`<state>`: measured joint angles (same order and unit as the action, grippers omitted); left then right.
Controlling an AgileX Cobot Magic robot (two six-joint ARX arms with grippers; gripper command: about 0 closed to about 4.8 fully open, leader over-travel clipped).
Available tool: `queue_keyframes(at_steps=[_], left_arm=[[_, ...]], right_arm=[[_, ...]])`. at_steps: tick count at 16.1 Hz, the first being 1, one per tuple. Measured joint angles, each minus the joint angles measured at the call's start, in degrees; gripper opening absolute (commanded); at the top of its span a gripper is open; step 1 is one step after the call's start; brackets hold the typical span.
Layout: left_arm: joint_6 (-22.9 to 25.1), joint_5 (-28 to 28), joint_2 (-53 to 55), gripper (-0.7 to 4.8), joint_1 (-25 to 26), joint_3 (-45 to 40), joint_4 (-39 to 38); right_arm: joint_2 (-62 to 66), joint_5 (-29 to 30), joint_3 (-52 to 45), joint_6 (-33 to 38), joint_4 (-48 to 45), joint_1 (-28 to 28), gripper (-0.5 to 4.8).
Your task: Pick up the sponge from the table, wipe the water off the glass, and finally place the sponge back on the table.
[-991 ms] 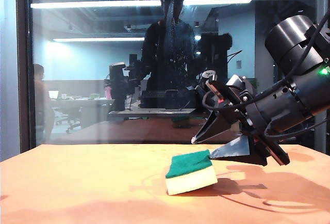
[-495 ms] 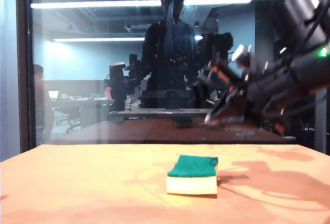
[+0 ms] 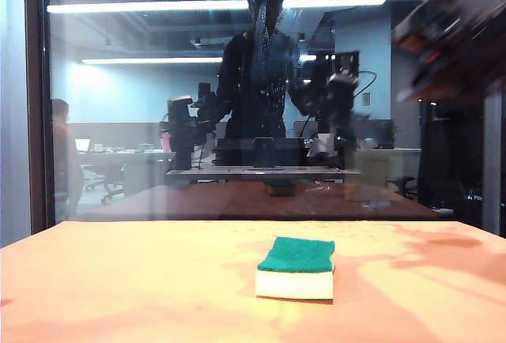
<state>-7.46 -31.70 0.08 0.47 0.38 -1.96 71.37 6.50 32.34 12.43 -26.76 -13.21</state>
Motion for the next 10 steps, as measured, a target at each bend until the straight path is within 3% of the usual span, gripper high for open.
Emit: queue_keyframes(at_steps=[6, 10], left_arm=[[0.0, 0.0, 0.0, -0.06, 0.0, 0.0, 0.0], [0.4, 0.7, 0.0, -0.06, 0.0, 0.0, 0.0]], right_arm=[[-17.9, -0.5, 0.0, -8.0, 12.4, 10.7, -0.05], [-26.8, -1.6, -1.4, -8.2, 19.1, 13.1, -0.05]])
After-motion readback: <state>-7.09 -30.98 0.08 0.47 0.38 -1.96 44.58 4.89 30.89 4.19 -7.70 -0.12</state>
